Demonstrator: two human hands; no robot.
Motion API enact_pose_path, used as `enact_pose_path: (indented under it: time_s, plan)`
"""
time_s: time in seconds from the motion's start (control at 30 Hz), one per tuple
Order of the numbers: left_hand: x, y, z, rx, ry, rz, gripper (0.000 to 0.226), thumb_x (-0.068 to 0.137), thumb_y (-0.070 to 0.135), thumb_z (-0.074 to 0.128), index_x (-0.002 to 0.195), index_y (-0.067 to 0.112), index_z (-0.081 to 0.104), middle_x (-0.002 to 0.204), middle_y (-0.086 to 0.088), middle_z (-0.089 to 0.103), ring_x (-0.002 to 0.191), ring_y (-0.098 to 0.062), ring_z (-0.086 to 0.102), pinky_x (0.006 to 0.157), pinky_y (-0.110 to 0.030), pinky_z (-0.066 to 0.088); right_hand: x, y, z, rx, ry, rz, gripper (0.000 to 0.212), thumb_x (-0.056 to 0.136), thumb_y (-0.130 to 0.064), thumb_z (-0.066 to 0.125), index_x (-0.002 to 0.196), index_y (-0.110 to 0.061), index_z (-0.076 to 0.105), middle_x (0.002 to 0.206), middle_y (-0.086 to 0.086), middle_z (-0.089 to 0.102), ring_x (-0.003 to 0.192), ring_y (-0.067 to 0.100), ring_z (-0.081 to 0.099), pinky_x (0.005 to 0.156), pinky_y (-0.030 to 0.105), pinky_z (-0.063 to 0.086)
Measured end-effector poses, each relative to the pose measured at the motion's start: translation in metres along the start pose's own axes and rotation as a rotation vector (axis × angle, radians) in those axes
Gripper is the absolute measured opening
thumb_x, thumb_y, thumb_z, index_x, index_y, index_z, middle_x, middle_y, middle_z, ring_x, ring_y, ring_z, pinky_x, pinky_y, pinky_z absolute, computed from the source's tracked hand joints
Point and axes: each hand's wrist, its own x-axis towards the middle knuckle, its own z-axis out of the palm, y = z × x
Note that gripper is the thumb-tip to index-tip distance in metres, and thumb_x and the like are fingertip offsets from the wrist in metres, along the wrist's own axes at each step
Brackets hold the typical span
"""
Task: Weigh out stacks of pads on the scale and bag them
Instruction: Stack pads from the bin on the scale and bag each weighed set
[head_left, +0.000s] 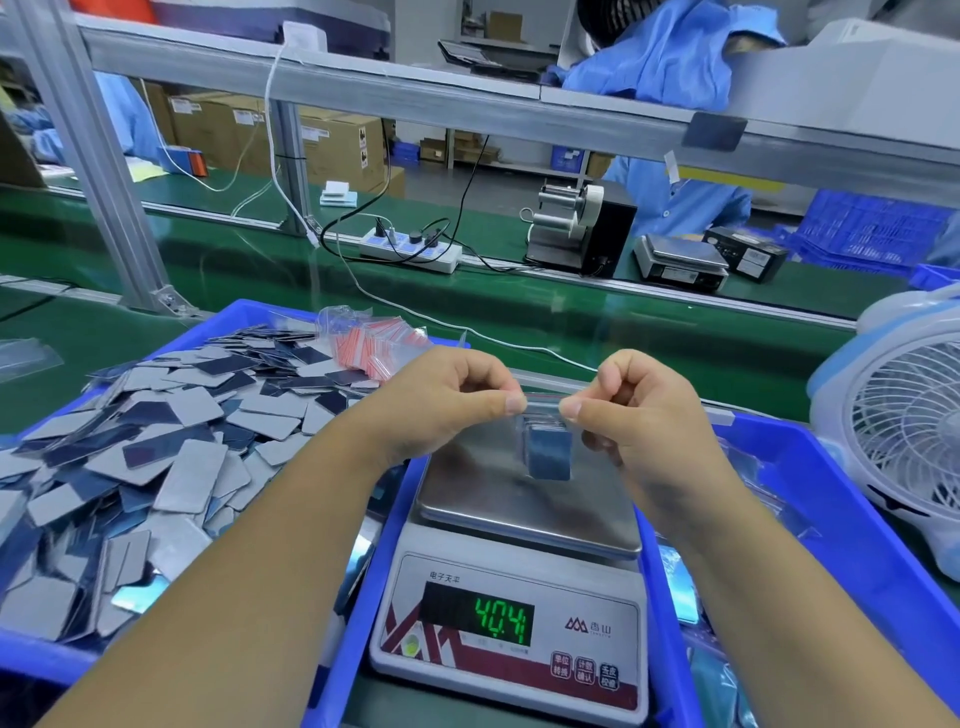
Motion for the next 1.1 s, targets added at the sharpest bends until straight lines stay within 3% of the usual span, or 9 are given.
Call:
enact_pose_path:
  time_s: [0.1,0.17,0.27,0.4,0.47,0.57,0.67,0.8,1.1]
  plan:
    - [0.000,0.000,0.001,-0.002,0.035,-0.018,0.010,0.077,0.031,0.076,0.070,0.026,0.074,0.069,0.010,0.067,0.067,-0.002,0.058,0.067,-0.013,0.045,0.003,0.002,0.000,0.117,0.000,0.122,0.041,0.079,0.014,0.064,0.069,-0.019,0.043,0.055,0.000,0.044,0.046,0.013,0.036,0.044,0.023,0.031]
    - [0.001,-0.005,0.003,0.127,0.084,-0.046,0.015,0.079,0.033,0.081,0.069,0.026,0.073,0.066,0.005,0.066,0.064,-0.003,0.054,0.064,-0.018,0.044,0.006,0.008,-0.001,0.058,0.054,0.193,0.038,0.079,0.012,0.066,0.069,-0.018,0.044,0.053,0.000,0.037,0.046,0.015,0.031,0.043,0.024,0.028]
    - [0.005,-0.014,0.007,0.378,0.136,-0.039,0.012,0.083,0.038,0.078,0.074,0.033,0.073,0.074,0.013,0.067,0.065,-0.005,0.054,0.069,-0.026,0.048,0.008,0.021,-0.003,-0.365,0.164,0.165,0.026,0.081,-0.003,0.073,0.072,-0.017,0.053,0.055,-0.004,0.050,0.051,0.015,0.041,0.050,0.026,0.034]
    - [0.005,-0.013,0.006,0.444,0.225,0.007,0.015,0.091,0.035,0.068,0.078,0.044,0.067,0.076,0.035,0.060,0.069,0.003,0.054,0.065,-0.014,0.043,0.008,0.025,-0.005,-0.747,0.215,0.068,0.010,0.082,-0.024,0.071,0.077,-0.025,0.062,0.077,-0.014,0.065,0.072,0.005,0.057,0.060,0.024,0.038]
    - [0.006,-0.014,0.003,0.400,0.303,0.001,0.017,0.092,0.029,0.066,0.078,0.039,0.067,0.071,0.031,0.062,0.064,0.007,0.053,0.059,-0.007,0.039,0.009,0.024,-0.005,-0.760,0.215,0.040,0.008,0.082,-0.024,0.069,0.077,-0.027,0.062,0.080,-0.015,0.065,0.073,0.002,0.056,0.060,0.024,0.037]
    - [0.008,-0.016,-0.002,0.328,0.416,-0.021,0.018,0.093,0.025,0.062,0.076,0.031,0.067,0.056,0.015,0.053,0.053,0.001,0.045,0.053,-0.013,0.038,0.009,0.025,-0.006,-0.750,0.203,0.027,0.009,0.082,-0.023,0.068,0.075,-0.026,0.062,0.069,-0.014,0.062,0.062,0.006,0.053,0.057,0.025,0.037]
    - [0.009,-0.017,-0.005,0.272,0.485,-0.050,0.015,0.093,0.022,0.059,0.080,0.027,0.064,0.048,0.016,0.040,0.047,-0.002,0.037,0.046,-0.013,0.033,0.009,0.026,-0.006,-0.750,0.183,0.041,0.009,0.081,-0.022,0.067,0.074,-0.024,0.062,0.057,-0.019,0.057,0.052,0.002,0.047,0.055,0.025,0.035]
    - [0.009,-0.018,-0.005,0.285,0.470,-0.071,0.013,0.094,0.020,0.057,0.085,0.026,0.062,0.046,0.017,0.039,0.045,-0.002,0.037,0.044,-0.013,0.033,0.009,0.025,-0.006,-0.769,0.169,0.045,0.010,0.081,-0.022,0.065,0.072,-0.023,0.062,0.052,-0.019,0.055,0.049,0.000,0.046,0.055,0.025,0.034]
    - [0.008,-0.016,-0.002,0.326,0.418,-0.089,0.013,0.095,0.019,0.057,0.087,0.028,0.061,0.045,0.015,0.041,0.049,-0.006,0.039,0.057,-0.026,0.041,0.008,0.027,-0.006,-0.771,0.141,0.048,0.010,0.080,-0.023,0.061,0.070,-0.025,0.062,0.051,-0.017,0.054,0.052,0.003,0.045,0.055,0.025,0.034]
